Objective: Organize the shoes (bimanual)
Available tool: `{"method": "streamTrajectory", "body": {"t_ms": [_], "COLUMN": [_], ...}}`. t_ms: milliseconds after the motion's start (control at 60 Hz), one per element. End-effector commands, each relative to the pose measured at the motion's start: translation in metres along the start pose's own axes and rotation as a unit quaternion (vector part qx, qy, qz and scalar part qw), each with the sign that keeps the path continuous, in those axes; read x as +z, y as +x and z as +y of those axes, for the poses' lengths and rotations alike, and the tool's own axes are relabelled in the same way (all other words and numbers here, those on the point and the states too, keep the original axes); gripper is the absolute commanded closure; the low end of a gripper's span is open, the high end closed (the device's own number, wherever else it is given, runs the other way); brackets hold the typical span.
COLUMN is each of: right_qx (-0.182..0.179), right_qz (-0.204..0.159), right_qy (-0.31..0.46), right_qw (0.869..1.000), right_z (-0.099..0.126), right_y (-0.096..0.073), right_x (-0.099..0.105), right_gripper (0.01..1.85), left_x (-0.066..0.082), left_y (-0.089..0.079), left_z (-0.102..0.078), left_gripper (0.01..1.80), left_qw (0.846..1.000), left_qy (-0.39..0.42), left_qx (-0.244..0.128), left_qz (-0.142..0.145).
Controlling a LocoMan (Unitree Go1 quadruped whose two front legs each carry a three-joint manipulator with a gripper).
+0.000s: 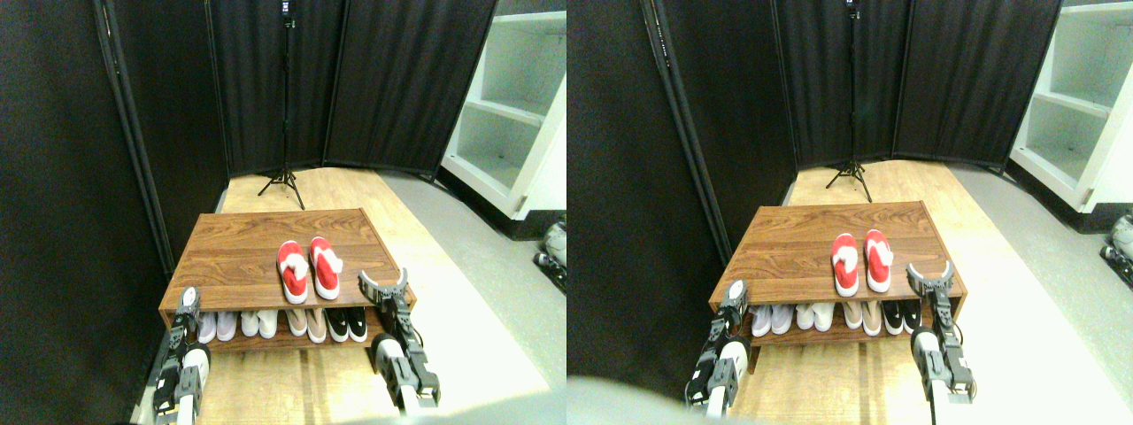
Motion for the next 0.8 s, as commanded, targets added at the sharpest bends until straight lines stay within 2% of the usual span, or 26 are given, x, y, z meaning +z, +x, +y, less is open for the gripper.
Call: {"method": "streamTrajectory", "body": {"t_ms": [17,50,217,383,483,550,633,650,800], "right_qx": [0.002,0.001,0.003,-0.006,-0.017,-0.017,-0.035,-0.029,-0.036], "right_qz": [-0.051,-0.060,-0.082,-0.076,-0.068,-0.065,-0.068,-0.058,-0.043], "right_qy": [-0.010,-0.008,-0.054,-0.060,-0.025,-0.021,-0.016,-0.021,-0.028], "right_qw": [0.999,0.998,0.995,0.995,0.997,0.998,0.997,0.998,0.998], "right_z": [-0.003,-0.004,-0.014,-0.027,-0.038,-0.043,-0.045,-0.046,-0.047], "right_y": [0.014,0.018,0.040,0.058,0.070,0.075,0.077,0.078,0.078], "right_x": [0.002,0.002,0.004,0.003,0.002,0.002,-0.001,-0.002,-0.012], "right_gripper": [1.78,1.85,1.85,1.85,1.85,1.85,1.85,1.85,1.85], "left_x": [0.001,0.001,0.002,0.002,0.002,0.002,0.002,0.002,0.001], "left_y": [-0.002,-0.002,-0.005,-0.008,-0.010,-0.011,-0.011,-0.012,-0.012], "left_z": [-0.011,-0.011,-0.011,-0.011,-0.011,-0.011,-0.011,-0.010,-0.010], "left_gripper": [1.80,1.80,1.80,1.80,1.80,1.80,1.80,1.80,1.80], "left_qw": [0.999,0.999,0.999,0.999,0.999,0.999,0.999,0.999,0.999], "left_qy": [-0.006,-0.003,-0.009,-0.008,-0.010,-0.012,-0.012,-0.013,-0.007], "left_qx": [-0.032,-0.033,-0.037,-0.040,-0.036,-0.036,-0.036,-0.033,-0.038], "left_qz": [0.000,0.000,-0.001,0.003,-0.003,0.000,-0.001,-0.004,-0.001]}}
